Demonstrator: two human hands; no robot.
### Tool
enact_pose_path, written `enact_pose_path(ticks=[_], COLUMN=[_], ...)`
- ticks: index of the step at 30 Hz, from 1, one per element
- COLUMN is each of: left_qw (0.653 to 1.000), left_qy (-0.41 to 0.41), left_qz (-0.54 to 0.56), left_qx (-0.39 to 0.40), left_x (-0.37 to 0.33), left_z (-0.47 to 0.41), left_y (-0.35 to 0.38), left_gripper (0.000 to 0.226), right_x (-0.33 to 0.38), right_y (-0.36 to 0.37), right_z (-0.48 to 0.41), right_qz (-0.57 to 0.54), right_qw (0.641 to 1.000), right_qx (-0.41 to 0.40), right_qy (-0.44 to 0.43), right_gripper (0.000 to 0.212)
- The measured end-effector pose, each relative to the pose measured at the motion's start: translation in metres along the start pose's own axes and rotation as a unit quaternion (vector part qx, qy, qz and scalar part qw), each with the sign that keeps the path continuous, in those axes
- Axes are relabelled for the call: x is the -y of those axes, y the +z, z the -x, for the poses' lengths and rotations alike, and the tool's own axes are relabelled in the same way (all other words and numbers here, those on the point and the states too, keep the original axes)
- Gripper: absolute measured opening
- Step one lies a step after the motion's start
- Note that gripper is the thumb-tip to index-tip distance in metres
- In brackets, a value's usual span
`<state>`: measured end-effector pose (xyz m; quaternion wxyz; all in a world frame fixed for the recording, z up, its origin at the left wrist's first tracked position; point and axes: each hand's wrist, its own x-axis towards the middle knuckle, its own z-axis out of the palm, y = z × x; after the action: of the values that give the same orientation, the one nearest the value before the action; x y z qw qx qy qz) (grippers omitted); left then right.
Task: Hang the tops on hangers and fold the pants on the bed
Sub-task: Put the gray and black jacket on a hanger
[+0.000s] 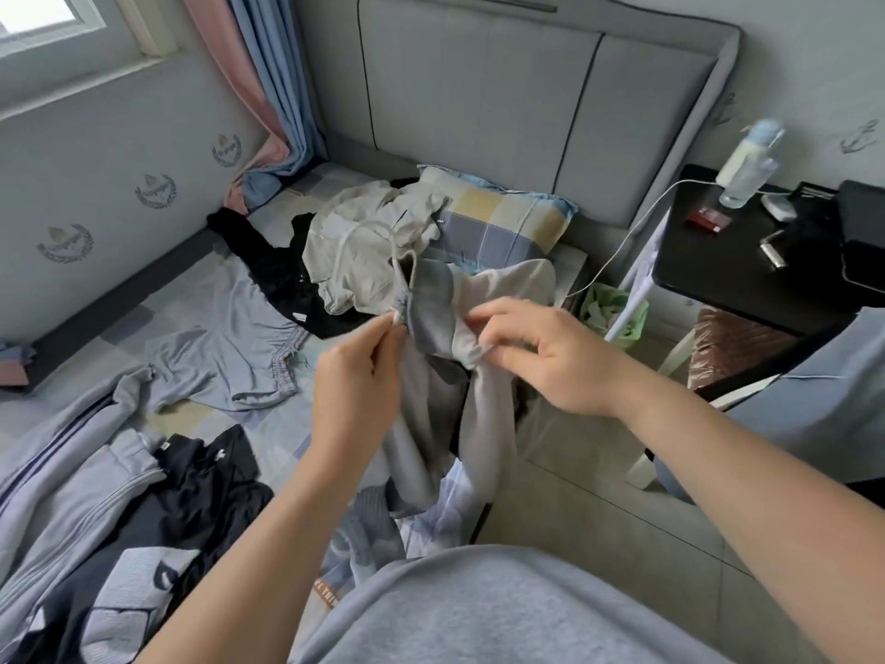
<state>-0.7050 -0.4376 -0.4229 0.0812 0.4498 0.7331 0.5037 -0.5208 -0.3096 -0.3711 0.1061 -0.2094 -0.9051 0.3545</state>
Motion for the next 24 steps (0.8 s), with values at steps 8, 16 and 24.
enact_pose_path(ticks=[8, 16, 24], left_qw=[0.995, 0.986, 0.994], left_qy=[0.064, 0.131, 0.092], left_qz=[0.071, -0.03, -0.018], left_qx=[0.009, 0.099, 0.06], left_x=[-0.004, -0.014, -0.008], left_z=[-0.019, -0.036, -0.043], left_y=[-0.031, -0.041, -0.056], left_gripper=[0.02, 0.014, 0.017], right_x=[0.002, -0.007, -0.023], right_y=[-0.022, -0.011, -0.018], right_z=[-0.005, -0.014, 0.004], right_qz=[0.13, 0.096, -0.061], right_qw=[0.971, 0.991, 0.99], right_qx=[-0.196, -0.089, -0.126], right_qy=[-0.04, -0.014, 0.004], right_gripper=[0.033, 0.036, 0.041])
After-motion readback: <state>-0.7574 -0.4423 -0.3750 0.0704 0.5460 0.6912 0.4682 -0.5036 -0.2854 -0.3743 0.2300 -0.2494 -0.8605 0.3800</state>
